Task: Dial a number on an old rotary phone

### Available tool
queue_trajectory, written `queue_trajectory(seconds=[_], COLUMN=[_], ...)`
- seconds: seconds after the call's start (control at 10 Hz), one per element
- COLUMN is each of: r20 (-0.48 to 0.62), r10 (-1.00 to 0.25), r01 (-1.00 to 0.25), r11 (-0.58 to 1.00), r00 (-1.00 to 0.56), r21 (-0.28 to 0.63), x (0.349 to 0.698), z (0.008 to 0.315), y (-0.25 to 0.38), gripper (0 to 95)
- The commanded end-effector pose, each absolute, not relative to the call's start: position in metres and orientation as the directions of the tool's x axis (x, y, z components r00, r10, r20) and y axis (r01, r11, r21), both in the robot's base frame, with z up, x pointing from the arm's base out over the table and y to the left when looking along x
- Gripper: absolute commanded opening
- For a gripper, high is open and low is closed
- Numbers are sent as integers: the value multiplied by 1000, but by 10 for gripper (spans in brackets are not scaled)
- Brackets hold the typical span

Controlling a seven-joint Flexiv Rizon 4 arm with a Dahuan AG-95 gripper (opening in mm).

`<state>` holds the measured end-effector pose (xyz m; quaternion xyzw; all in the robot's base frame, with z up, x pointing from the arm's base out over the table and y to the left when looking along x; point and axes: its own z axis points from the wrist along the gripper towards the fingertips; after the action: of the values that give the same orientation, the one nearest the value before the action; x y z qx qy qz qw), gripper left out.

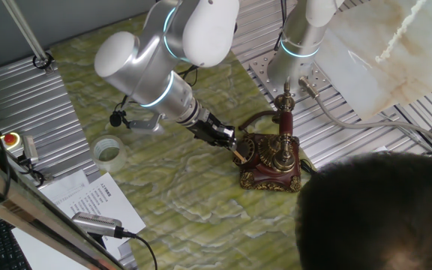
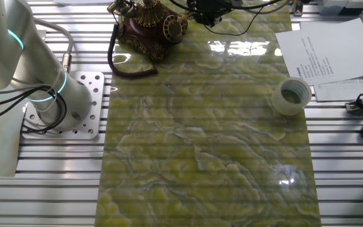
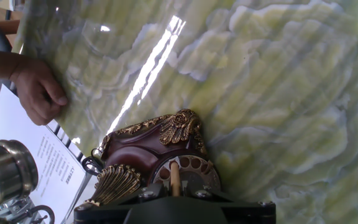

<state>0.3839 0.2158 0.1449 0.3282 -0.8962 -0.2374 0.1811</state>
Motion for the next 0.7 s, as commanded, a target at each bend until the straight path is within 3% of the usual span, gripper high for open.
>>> queue_trajectory(seconds=[0.1, 0.7], r20=[170, 179], r10=[-676, -675], r01=[-504, -498], r11=[671, 673], r00=[-717, -716], r21=[544, 547], x=[384, 384], z=[145, 145], y=[216, 216], gripper=[0, 0])
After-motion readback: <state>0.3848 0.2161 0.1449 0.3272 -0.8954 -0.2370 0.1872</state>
